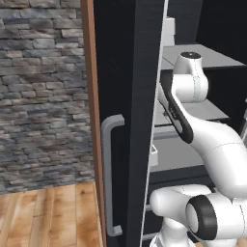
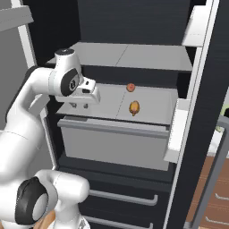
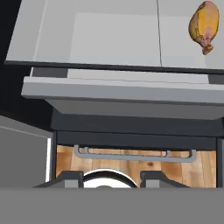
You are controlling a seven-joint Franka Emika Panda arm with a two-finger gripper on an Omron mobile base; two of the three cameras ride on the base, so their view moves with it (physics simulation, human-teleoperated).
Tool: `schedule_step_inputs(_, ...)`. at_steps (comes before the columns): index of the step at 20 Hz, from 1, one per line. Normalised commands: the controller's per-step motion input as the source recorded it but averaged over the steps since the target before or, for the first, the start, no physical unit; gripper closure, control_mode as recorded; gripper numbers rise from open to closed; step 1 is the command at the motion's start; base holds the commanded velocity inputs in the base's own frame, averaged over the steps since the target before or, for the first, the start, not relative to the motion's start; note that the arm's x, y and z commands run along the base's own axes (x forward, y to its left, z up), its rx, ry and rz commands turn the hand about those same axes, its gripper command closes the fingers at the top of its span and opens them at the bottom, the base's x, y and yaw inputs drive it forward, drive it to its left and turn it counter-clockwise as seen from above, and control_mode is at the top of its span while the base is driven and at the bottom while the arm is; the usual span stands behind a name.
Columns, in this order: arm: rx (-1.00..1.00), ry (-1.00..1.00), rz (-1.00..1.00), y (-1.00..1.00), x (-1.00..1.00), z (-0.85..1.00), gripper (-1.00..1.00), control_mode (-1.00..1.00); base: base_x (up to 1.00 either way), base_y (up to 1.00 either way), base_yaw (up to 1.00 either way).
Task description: Take the chicken drumstick from the fridge and place it on the digital scale on the counter by the fridge. Wait a few seconds for a reading, then move it to the plate on the dining counter.
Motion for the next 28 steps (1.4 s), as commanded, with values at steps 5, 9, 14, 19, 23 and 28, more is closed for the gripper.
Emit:
schedule_step_inputs(5,0.01,0.01,-0.04,0.05,-0.13,-0.01,-1.0,-1.0,0.0,0.0,0.0)
schedule_step_inputs(9,0.03,0.0,-0.02,-0.31,-0.01,0.0,-1.0,-1.0,0.0,0.0,0.0)
schedule_step_inputs(14,0.0,-0.03,0.0,-0.62,0.15,-0.09,-1.0,-1.0,0.0,0.0,0.0)
schedule_step_inputs(19,0.01,-0.02,0.0,-1.0,0.26,-0.28,-1.0,-1.0,0.0,0.0,0.0)
schedule_step_inputs(23,0.0,-0.04,0.0,-0.74,0.33,-0.32,-1.0,-1.0,0.0,0.0,0.0)
schedule_step_inputs(28,0.0,-0.04,0.0,-0.32,0.55,-0.31,-1.0,-1.0,0.0,0.0,0.0)
